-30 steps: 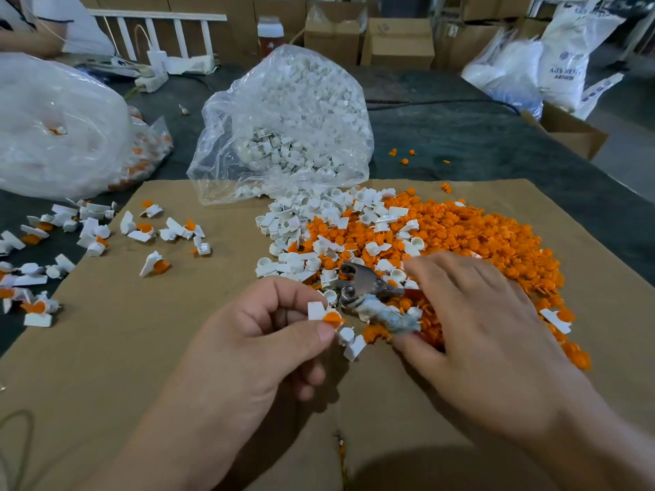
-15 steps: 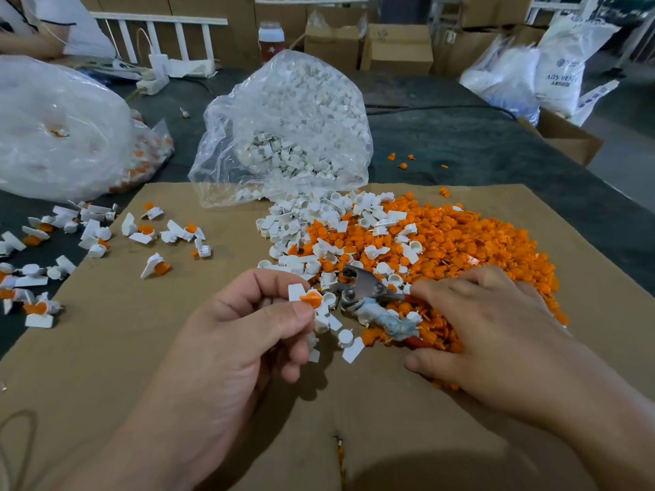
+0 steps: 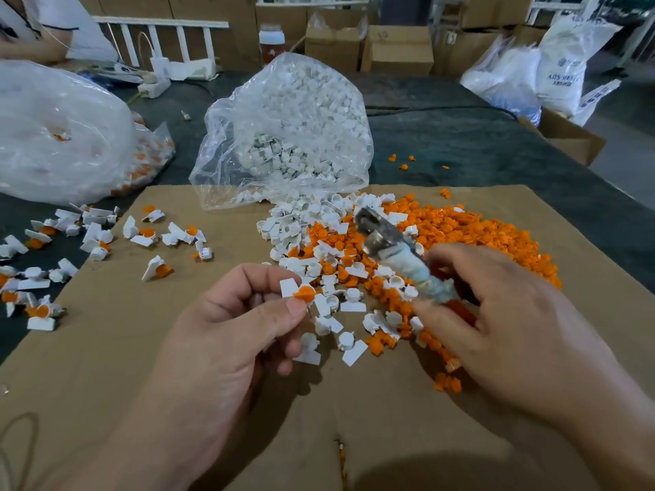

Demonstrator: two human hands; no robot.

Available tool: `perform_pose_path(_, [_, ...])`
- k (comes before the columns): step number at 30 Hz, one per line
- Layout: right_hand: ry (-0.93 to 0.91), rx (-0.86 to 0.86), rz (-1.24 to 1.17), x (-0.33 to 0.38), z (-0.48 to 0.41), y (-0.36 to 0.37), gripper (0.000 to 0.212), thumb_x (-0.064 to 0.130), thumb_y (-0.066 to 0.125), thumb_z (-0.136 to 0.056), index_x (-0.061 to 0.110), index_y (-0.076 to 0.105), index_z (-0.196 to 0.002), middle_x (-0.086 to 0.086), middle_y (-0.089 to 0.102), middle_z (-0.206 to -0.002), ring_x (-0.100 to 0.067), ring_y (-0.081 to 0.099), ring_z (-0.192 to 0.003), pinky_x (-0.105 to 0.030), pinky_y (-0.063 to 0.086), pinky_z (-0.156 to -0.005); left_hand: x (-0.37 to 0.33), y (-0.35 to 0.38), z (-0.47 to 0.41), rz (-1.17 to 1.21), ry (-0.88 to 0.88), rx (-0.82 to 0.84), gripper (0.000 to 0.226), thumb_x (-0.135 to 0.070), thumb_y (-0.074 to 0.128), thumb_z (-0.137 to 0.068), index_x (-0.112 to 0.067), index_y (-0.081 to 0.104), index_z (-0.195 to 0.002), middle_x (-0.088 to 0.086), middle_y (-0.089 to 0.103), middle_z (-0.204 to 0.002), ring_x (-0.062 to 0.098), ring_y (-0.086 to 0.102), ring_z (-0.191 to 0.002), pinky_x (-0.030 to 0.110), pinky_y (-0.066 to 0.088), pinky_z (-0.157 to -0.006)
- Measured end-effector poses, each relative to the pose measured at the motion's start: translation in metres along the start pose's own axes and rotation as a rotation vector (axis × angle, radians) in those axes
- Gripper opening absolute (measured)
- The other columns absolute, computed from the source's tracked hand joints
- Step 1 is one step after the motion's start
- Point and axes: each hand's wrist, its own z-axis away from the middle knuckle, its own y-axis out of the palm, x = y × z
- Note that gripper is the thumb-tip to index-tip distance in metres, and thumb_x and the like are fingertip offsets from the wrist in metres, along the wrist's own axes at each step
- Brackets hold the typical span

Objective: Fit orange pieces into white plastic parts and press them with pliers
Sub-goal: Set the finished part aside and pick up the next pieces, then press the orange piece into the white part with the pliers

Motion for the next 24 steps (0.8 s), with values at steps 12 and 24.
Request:
perform_pose_path(12, [-0.19, 0.114, -0.042, 0.011, 0.008, 0.0, 0.038, 0.059, 0.048, -0.079, 0.042, 0.05, -0.113, 0.02, 0.056, -0.098, -0.008, 0.053, -0.093, -0.035, 0.047, -0.081, -0.005, -0.005, -0.001, -0.146, 0.203, 0.028, 0.041, -0.043, 0.091, -0.053, -0.022, 0.074, -0.085, 0.004, 0.062, -0.064, 0.012, 0.057, -0.05, 0.021, 0.045, -0.043])
perform_pose_path(24, [-0.187, 0.166, -0.028, 0.015, 0.011, -0.002, 0.041, 0.056, 0.048, -0.079, 0.043, 0.05, -0.118, 0.025, 0.054, -0.103, -0.003, 0.049, -0.099, -0.033, 0.043, -0.087, -0.005, -0.005, 0.0, -0.224, 0.252, 0.068, 0.024, -0.031, 0.078, -0.064, -0.023, 0.076, -0.086, 0.001, 0.063, -0.065, 0.013, 0.058, -0.051, 0.02, 0.046, -0.045])
